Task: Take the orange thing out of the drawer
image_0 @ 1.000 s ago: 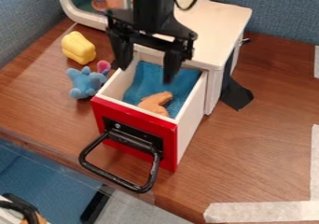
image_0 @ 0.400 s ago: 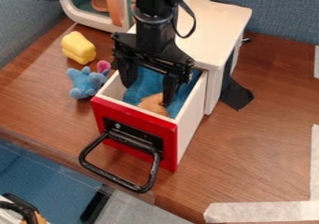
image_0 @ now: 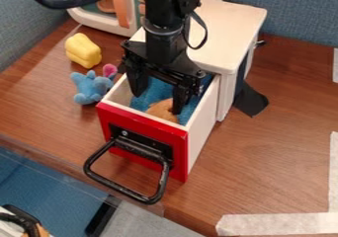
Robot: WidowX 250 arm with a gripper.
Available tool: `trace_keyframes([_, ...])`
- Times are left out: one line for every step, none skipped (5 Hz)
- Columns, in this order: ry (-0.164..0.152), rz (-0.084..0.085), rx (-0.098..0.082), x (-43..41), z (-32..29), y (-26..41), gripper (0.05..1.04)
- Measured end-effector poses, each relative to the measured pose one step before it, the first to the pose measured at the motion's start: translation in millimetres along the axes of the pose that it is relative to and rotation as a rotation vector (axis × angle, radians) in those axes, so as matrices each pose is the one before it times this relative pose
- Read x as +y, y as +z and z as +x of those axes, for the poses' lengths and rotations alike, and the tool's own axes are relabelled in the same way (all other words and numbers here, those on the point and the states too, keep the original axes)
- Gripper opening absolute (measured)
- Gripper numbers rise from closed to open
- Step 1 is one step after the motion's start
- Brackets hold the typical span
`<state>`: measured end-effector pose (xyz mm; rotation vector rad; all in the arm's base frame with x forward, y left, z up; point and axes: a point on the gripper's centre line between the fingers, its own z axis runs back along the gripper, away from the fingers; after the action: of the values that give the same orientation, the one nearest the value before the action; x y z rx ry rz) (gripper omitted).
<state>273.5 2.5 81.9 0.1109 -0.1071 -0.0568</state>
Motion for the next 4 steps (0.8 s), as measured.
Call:
trace_keyframes([-0.0356,0.002,-0.0142,-0.36,0.89,-5.5,1.001])
trace_keyframes([-0.0248,-0.0025,-0.0016,-0.81,1.31,-7.38,1.001])
trace_keyframes([-0.004,-0.0006,0.002,0.78,-0.15,-6.56,1.001])
trace_keyframes([0.0013,0.0017,-0.0027,1.2,1.16,-3.01,0.949])
